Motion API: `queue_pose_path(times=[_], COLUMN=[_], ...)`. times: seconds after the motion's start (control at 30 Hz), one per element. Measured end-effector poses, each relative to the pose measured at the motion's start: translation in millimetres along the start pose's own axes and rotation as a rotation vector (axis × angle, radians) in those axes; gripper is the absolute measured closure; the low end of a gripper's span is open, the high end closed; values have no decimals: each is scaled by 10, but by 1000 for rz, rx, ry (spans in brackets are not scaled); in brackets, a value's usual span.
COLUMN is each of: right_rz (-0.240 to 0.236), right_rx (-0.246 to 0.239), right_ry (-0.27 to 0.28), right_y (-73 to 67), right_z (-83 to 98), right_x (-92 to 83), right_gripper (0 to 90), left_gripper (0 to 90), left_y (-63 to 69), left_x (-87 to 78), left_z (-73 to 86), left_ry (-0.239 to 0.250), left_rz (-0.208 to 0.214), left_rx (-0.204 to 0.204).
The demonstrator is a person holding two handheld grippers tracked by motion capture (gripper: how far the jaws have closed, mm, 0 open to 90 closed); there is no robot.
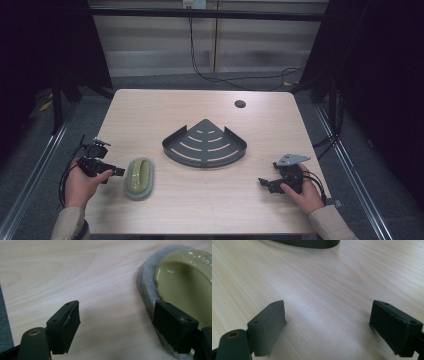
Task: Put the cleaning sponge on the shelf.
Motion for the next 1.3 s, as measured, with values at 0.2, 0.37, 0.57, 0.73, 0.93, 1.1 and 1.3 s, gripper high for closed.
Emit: queue_pose_path(times=[0.2,0.37,0.57,0.73,0.93,1.1,1.3], right_rz=[0,0,0,0,0,0,0], right_rx=[-1,-1,-2,0,-2,-1,-1], right_ry=[0,-1,0,0,0,0,0], right_y=[1,0,1,0,2,0,1], right_z=[0,0,0,0,0,0,0], right_x=[0,0,0,0,1,0,1], right_gripper=[126,126,126,126,126,126,126], left_gripper=[217,218,220,221,221,223,228], left_y=[26,62,104,145,214,295,377], left_x=[-87,-155,-216,-256,-301,-299,-290], left_z=[-96,-170,-241,-285,-337,-360,-393], left_ry=[-20,-48,-75,-95,-111,-134,-150], left_rz=[3,19,19,19,26,40,50], left_rx=[-23,-48,-56,-58,-51,-48,-52])
Point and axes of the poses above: each handheld gripper's, and its own axes: x roughly forward along the jaws, z roughly out of its underside, y roughly to its right, the point moved 2 cm from there along x, roughly forward along the jaws, and after that the axes turned 2 degrees about -y, right-handed, at the moved point
